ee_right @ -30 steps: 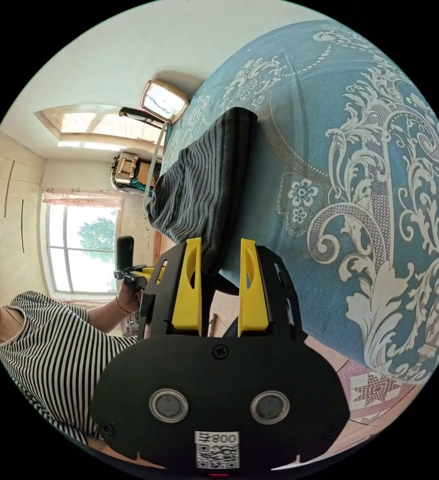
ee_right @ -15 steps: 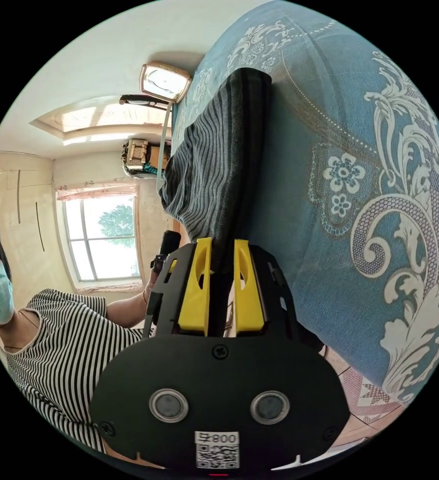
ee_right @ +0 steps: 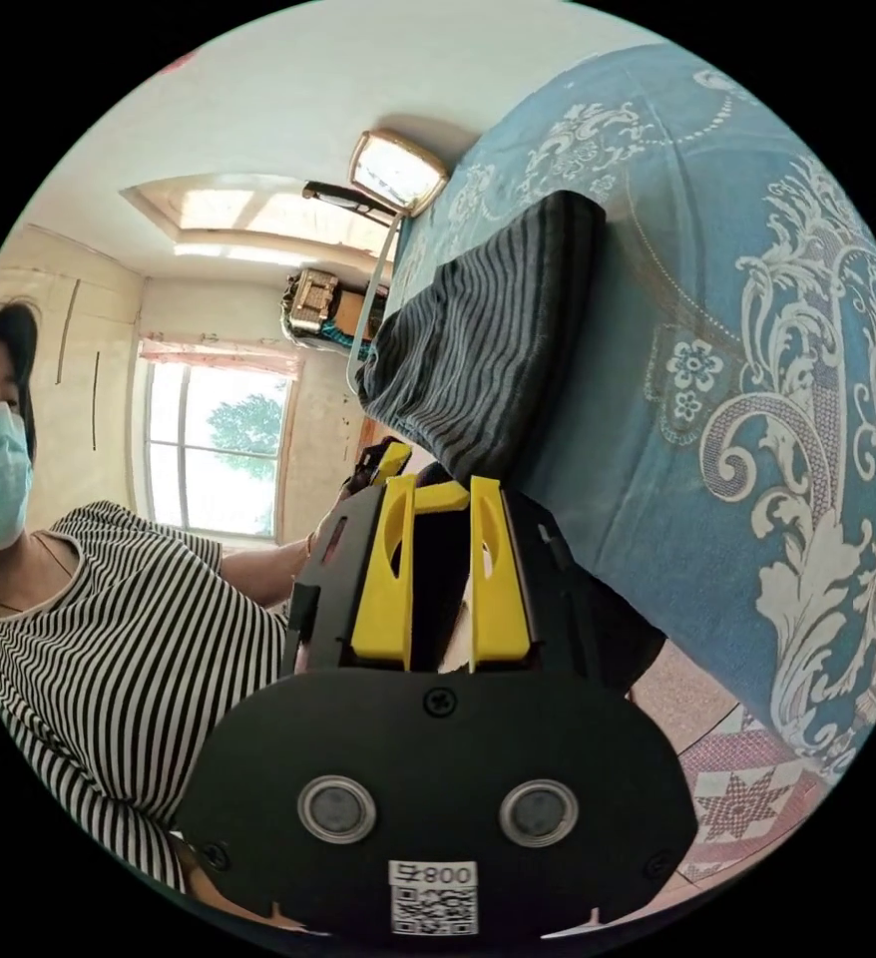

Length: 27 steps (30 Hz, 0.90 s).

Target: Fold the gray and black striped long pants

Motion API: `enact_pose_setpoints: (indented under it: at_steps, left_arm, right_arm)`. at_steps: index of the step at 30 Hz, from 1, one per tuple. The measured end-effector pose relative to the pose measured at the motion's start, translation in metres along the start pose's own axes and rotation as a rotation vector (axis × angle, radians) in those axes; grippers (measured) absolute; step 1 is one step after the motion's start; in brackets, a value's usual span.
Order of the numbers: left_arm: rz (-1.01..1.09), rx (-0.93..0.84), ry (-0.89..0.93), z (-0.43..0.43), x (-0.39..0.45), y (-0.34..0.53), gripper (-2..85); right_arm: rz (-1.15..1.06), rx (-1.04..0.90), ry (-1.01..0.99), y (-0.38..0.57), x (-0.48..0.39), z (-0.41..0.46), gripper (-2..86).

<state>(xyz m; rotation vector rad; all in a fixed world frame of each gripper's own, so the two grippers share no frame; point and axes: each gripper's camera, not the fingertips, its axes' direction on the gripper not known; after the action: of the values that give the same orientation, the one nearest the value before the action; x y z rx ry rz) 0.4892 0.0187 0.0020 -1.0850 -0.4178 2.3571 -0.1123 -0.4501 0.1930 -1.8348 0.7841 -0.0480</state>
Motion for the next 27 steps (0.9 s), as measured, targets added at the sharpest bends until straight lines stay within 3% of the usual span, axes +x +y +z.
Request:
enact_pose_setpoints:
  at_steps: [12,27]
  left_arm:
    - [-0.005,-0.002,0.000,0.010,-0.020,-0.009,13.6]
    - [-0.037,0.015,-0.045,0.030,-0.035,-0.018,12.7]
  right_arm:
    - [-0.100,-0.082,-0.066,-0.023,-0.033,0.050,1.4]
    - [0.016,-0.178,0.207,0.012,-0.013,0.058,3.8]
